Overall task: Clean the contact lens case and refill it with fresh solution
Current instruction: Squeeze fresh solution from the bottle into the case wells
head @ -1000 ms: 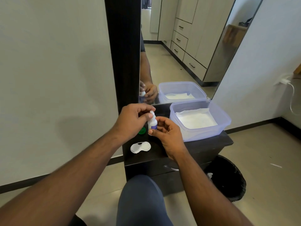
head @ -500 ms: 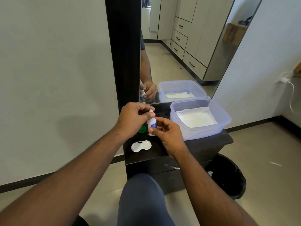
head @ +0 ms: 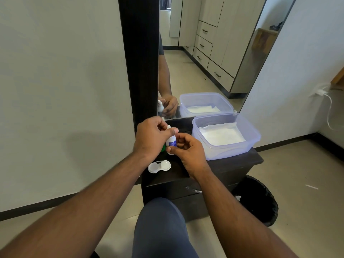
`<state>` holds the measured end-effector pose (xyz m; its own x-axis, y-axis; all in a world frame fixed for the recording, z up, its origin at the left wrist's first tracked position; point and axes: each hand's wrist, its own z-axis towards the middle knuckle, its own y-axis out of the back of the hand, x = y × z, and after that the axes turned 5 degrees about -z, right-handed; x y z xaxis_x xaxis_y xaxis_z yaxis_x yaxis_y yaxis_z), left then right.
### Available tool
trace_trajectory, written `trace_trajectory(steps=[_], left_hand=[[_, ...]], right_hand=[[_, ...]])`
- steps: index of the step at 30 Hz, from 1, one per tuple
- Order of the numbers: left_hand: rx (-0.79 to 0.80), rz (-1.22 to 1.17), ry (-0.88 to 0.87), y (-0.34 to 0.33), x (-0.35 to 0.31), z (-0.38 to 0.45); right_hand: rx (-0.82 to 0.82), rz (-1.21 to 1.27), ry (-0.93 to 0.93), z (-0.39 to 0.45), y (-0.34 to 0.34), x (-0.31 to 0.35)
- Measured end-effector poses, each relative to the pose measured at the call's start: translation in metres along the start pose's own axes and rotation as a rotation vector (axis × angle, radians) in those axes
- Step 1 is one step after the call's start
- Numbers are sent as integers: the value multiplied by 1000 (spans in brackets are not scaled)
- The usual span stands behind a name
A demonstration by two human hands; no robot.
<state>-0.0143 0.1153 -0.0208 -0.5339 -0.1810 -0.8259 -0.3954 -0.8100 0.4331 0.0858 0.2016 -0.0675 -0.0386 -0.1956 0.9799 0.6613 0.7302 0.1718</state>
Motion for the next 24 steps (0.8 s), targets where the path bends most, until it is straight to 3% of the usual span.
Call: trace_trajectory(steps=[9,13,19,24], left_hand=[[207,-300,148,9,5,2],[152,-422,189,9,5,1],[142,-345,147,7,9,3],[27,-317,160,20,17,9]], right_hand=[[-43,58,-44,5,0,-7],[-37,59,-49,5,1,-7],[-60,59,-27,4,1,-8],[-82,62,-30,4,0,-7]])
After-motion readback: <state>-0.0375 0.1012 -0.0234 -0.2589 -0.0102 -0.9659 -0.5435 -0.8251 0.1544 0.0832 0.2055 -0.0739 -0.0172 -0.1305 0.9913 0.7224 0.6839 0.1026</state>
